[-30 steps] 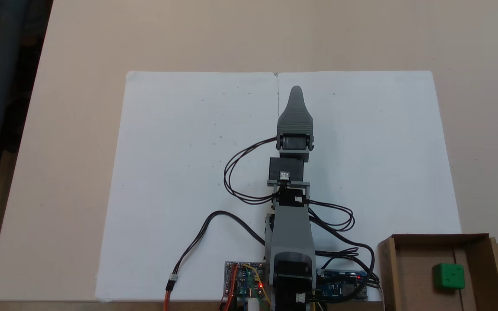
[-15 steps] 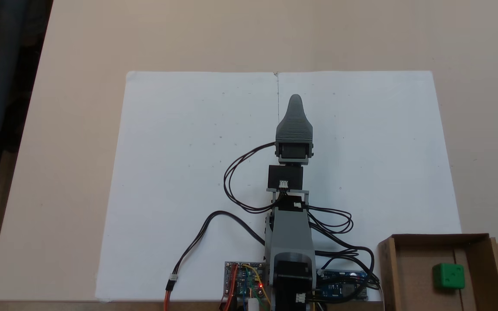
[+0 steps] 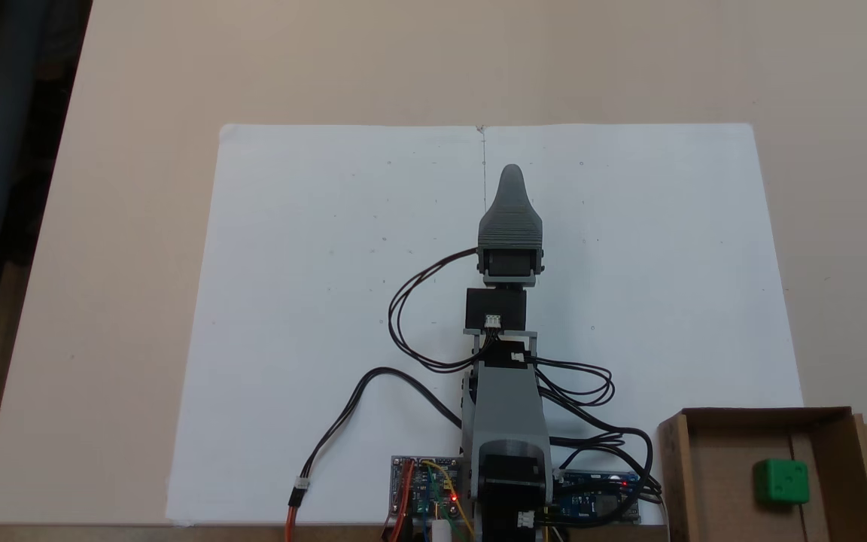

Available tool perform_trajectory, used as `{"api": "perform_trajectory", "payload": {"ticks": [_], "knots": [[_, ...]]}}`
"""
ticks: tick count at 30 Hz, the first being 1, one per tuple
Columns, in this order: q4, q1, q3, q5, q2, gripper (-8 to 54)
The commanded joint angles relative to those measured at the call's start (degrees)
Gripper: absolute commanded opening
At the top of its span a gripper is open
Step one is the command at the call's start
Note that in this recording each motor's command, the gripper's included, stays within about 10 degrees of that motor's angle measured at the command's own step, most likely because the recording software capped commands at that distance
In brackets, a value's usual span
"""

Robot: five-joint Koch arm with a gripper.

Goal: Grasp a green dice and put it in the bin.

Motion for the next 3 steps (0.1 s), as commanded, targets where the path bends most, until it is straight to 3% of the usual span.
{"api": "perform_trajectory", "payload": {"ticks": [1, 3], "knots": [[-5.7, 0.7, 3.5, 2.3, 6.5, 44.5], [-6.3, 0.7, 3.5, 2.3, 6.5, 44.5]]}}
